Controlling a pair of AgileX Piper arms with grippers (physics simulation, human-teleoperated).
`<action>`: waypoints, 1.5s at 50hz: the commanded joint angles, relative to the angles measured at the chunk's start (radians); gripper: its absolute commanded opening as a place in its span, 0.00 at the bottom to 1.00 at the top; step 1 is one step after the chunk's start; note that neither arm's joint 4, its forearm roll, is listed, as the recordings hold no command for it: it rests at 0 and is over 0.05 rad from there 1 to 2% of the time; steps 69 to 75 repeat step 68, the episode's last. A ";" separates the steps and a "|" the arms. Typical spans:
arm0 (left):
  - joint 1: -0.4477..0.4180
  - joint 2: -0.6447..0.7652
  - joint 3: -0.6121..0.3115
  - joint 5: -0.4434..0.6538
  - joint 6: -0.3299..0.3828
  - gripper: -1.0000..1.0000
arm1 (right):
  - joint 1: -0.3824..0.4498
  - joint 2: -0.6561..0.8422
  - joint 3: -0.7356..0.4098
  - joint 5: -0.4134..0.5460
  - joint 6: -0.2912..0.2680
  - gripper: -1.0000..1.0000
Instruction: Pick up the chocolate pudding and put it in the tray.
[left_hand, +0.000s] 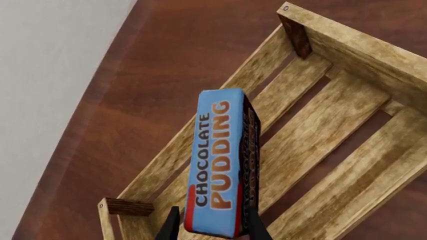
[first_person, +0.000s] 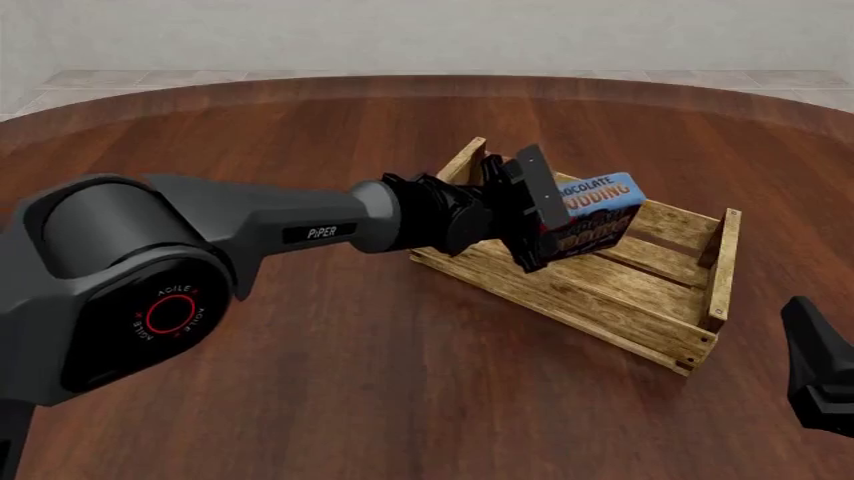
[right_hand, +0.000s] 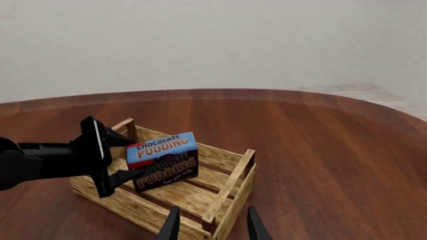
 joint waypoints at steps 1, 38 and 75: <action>0.007 0.011 0.008 -0.013 0.031 1.00 | -0.001 0.003 0.000 -0.002 -0.001 1.00; -0.053 -0.273 0.221 -0.065 -0.009 1.00 | 0.011 -0.009 0.000 0.005 0.000 1.00; -0.146 -0.681 0.461 -0.023 0.012 1.00 | 0.027 -0.040 -0.001 0.022 -0.013 1.00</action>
